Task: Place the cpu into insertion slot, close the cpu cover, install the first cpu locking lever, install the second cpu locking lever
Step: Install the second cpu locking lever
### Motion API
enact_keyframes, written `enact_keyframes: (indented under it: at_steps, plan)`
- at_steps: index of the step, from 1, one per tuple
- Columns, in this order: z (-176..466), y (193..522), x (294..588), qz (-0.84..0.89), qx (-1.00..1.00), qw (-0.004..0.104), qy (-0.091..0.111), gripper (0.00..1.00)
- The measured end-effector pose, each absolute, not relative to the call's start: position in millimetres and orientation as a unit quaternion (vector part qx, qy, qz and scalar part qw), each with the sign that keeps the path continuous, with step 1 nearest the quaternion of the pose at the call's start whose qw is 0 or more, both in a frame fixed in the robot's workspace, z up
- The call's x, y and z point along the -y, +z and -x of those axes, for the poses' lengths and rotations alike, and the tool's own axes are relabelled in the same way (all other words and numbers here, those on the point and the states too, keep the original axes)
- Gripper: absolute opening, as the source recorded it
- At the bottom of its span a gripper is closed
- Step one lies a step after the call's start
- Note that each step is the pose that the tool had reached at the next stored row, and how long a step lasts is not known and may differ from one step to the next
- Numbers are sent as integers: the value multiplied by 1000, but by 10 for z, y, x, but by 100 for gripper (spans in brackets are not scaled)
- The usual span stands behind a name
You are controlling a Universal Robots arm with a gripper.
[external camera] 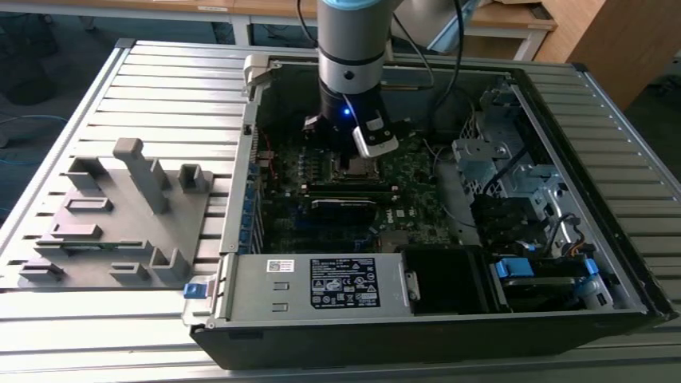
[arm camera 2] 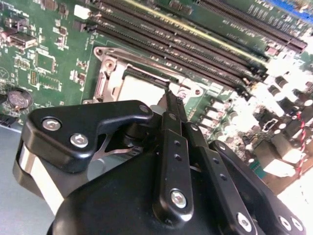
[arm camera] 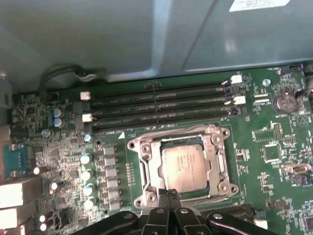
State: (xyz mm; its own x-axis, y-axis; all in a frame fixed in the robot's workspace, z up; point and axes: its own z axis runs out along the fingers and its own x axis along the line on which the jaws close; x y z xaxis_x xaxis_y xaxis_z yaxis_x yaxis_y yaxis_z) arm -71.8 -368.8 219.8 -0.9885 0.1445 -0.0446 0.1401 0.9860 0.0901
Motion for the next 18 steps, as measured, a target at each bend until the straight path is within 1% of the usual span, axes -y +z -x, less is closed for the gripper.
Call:
enact_keyframes:
  at_steps: [10,18]
  plan:
    - [543,2174,3592,-71,-996,26,41,10]
    - [516,2186,3575,-71,-996,26,41,10]
